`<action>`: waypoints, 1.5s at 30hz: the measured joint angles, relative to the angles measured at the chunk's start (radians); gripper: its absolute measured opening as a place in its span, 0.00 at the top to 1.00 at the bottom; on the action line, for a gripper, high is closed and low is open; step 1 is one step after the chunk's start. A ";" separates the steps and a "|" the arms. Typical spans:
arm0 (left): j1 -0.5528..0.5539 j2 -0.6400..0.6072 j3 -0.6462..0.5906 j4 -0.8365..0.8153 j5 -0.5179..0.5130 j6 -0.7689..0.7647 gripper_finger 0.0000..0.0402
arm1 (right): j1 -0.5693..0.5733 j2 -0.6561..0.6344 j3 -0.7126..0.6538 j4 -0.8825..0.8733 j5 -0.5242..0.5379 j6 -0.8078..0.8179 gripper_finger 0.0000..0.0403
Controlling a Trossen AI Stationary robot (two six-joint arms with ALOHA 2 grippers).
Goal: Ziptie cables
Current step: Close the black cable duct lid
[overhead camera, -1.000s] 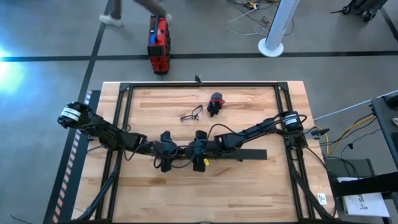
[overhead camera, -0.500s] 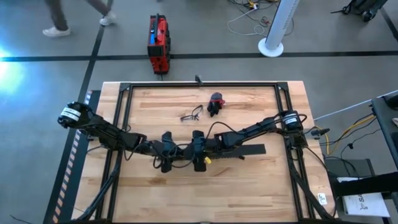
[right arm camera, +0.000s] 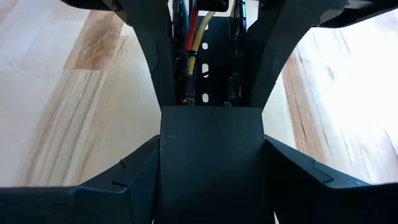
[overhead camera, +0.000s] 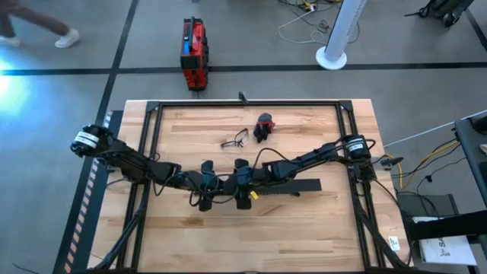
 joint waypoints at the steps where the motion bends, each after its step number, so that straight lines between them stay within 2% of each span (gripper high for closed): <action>1: 0.000 0.000 0.000 -0.001 0.000 0.001 0.57 | 0.000 0.000 0.000 0.002 0.000 -0.002 0.46; 7: 0.000 -0.002 -0.002 -0.031 0.006 0.001 0.54 | -0.001 0.000 0.000 0.002 -0.001 0.014 0.46; 13: 0.000 -0.044 0.001 -0.116 0.006 0.007 0.43 | -0.002 0.002 0.002 0.004 -0.009 0.019 0.46; 18: -0.001 -0.118 -0.002 -0.280 0.011 -0.003 0.33 | -0.002 0.003 0.000 -0.032 -0.012 0.021 0.46; 23: -0.003 -0.188 -0.020 -0.427 0.025 -0.089 0.30 | -0.002 0.003 0.000 -0.055 -0.008 0.022 0.46; 33: -0.006 -0.139 -0.127 -0.217 0.038 -0.105 0.36 | -0.002 0.003 -0.001 -0.083 -0.009 0.022 0.46; 45: -0.008 0.076 -0.144 -0.042 0.032 -0.089 0.47 | -0.003 0.039 -0.002 -0.073 -0.066 0.044 0.46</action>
